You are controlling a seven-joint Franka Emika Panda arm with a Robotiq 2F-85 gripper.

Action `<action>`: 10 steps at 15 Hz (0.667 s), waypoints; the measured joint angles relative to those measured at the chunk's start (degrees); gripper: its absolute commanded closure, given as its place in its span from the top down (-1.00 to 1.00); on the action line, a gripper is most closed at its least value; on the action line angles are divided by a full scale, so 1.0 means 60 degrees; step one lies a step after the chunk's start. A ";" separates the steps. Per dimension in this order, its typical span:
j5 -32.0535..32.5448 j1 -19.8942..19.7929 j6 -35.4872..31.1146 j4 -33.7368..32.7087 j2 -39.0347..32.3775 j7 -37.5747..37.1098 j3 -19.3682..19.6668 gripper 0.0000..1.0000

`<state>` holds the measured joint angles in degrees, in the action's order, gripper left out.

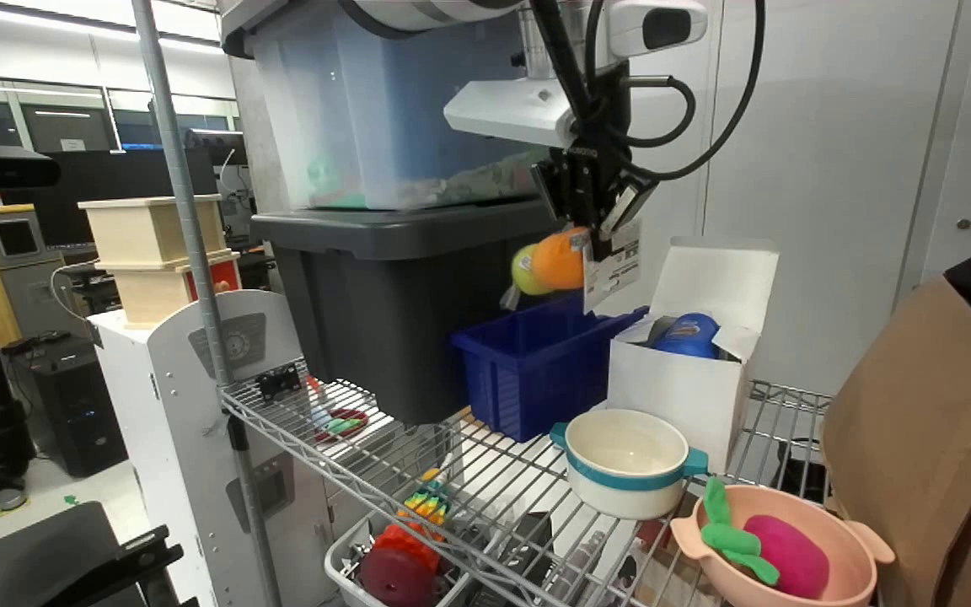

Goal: Put the pack of plush toys in the blue container.

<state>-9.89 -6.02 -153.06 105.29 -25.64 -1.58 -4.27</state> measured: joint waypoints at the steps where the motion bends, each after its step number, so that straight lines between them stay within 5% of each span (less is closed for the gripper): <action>1: -0.0003 0.0065 0.0000 0.0054 0.0034 0.0000 -0.0004 -0.94; 10: 0.0049 0.0462 -0.0253 0.0289 -0.0198 -0.0034 0.0083 -0.94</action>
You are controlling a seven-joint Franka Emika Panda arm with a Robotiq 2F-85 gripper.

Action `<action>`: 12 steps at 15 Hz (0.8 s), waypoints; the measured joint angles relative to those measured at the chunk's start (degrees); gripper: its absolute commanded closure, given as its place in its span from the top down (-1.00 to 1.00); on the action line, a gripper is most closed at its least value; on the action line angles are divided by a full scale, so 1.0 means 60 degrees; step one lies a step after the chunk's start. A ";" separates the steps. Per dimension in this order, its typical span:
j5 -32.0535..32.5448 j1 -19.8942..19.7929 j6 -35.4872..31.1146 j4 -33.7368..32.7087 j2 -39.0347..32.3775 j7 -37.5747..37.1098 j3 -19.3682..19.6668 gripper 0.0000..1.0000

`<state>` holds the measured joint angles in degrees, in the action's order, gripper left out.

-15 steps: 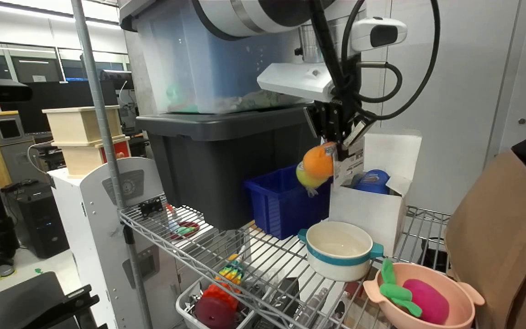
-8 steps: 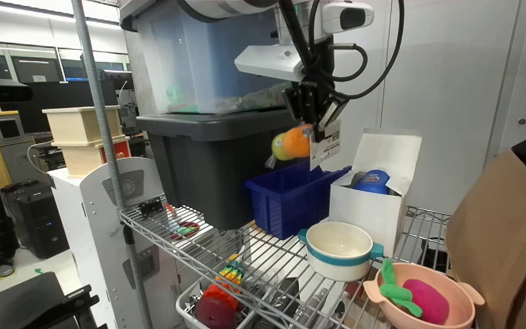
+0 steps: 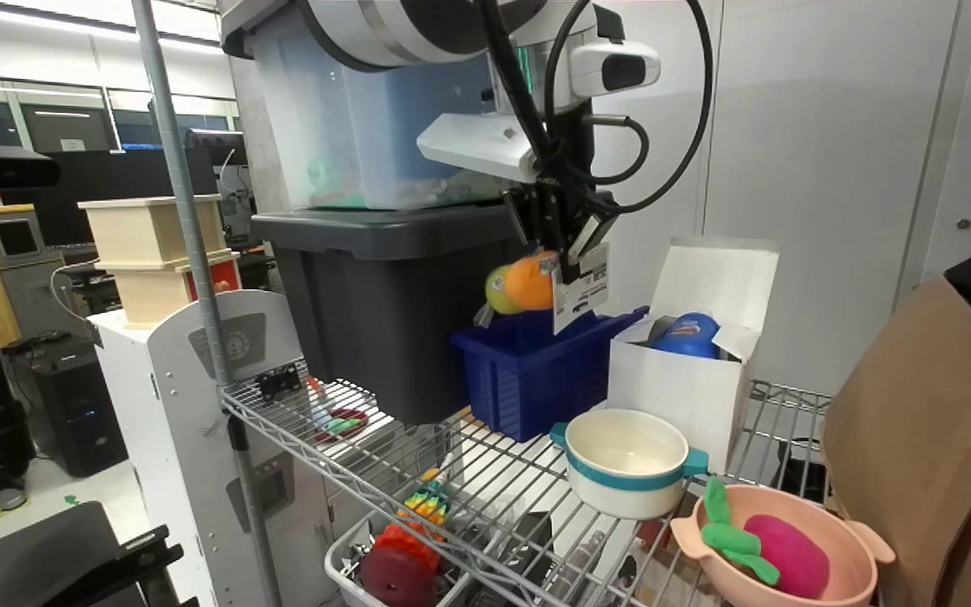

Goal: Put the pack of plush toys in the blue container.

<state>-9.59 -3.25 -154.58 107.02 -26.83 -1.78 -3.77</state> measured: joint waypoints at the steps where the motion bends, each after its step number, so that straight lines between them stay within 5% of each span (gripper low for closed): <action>1: 0.0015 0.0068 -0.0163 -0.0002 -0.0101 -0.0016 0.0073 -0.94; 12: 0.0830 0.0769 -0.1328 -0.0622 -0.1162 -0.0913 0.1131 -0.94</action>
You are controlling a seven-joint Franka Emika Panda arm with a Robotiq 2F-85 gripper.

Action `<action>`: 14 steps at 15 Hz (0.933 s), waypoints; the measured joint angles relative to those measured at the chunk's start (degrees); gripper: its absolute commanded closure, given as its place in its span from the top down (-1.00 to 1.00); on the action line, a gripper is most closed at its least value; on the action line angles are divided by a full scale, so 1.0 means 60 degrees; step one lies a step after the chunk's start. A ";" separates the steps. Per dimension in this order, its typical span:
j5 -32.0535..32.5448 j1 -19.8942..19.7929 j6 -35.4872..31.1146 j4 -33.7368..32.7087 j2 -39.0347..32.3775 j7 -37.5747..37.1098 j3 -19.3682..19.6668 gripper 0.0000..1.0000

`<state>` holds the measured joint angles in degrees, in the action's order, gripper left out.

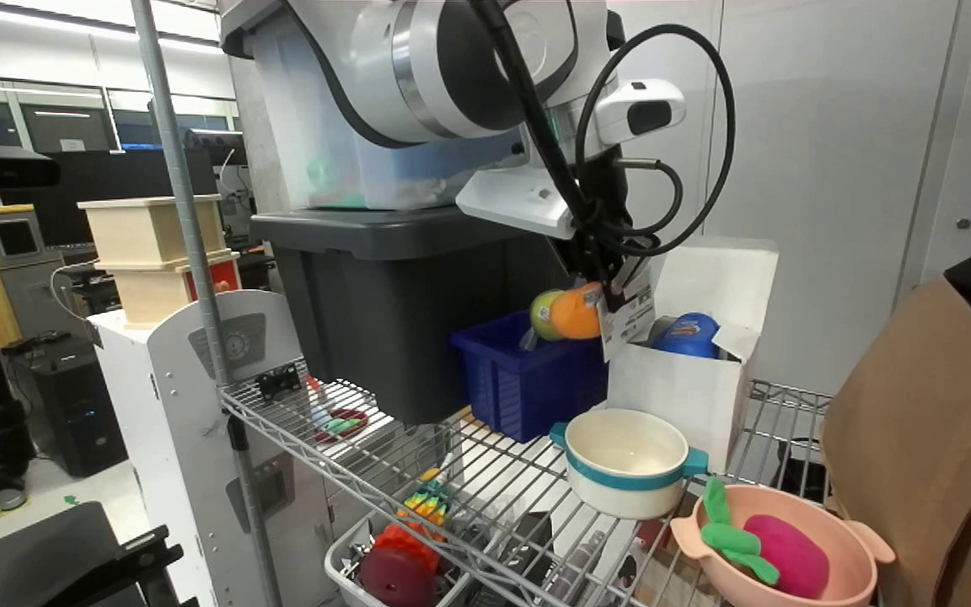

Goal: Put the pack of plush toys in the blue container.

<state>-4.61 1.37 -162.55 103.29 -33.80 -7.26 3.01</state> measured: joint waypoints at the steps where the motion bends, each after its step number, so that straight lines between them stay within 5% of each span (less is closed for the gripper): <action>1: 0.0010 0.0025 0.0000 -0.0052 -0.0003 -0.0057 0.0041 -0.94; 14: 0.0037 0.0391 0.0005 -0.0288 0.0027 -0.0442 0.0143 -0.94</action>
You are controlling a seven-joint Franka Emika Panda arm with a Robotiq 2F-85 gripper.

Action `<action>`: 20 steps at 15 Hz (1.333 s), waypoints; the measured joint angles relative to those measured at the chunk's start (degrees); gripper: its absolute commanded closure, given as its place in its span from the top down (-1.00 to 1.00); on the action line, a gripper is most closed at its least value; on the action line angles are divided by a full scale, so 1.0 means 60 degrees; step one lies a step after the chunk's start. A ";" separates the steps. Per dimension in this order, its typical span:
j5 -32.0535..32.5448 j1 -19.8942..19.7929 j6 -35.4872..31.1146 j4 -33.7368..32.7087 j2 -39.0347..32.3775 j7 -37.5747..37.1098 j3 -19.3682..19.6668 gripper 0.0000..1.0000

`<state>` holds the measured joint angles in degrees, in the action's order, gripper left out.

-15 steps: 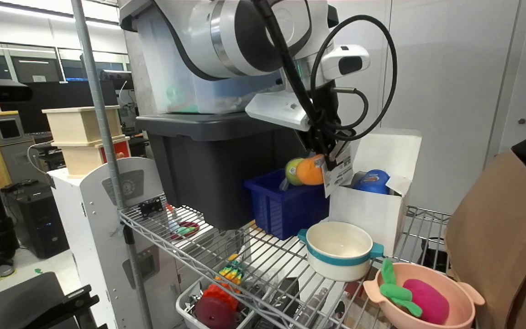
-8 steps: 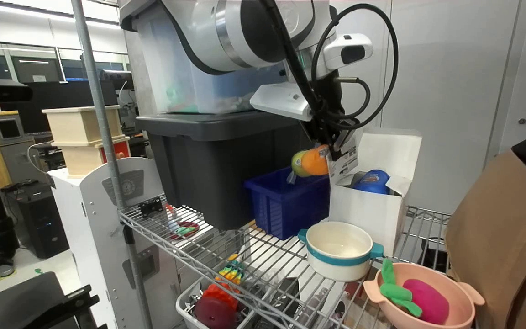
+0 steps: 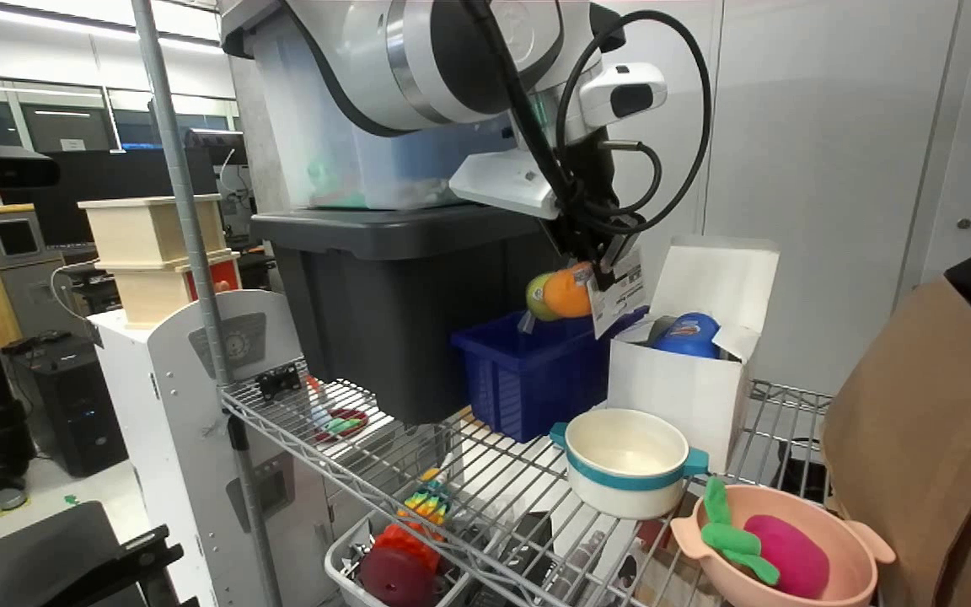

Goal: Put the pack of plush toys in the blue container.

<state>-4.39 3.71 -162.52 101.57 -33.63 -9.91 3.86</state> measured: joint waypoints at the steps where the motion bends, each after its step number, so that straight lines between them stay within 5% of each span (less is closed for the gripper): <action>1: 0.0000 0.0033 0.0000 0.0000 0.0006 -0.0009 0.0000 -0.91; 2: 0.0000 0.0059 0.0000 0.0000 0.0007 -0.0013 0.0000 -0.25; 11: 0.0002 0.0090 0.0000 -0.0047 0.0003 -0.0499 0.0153 0.91; 20: 0.0000 0.0073 0.0051 -0.0124 0.0015 -0.0753 0.0371 1.00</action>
<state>-4.39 4.15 -162.22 100.82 -33.54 -14.43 6.09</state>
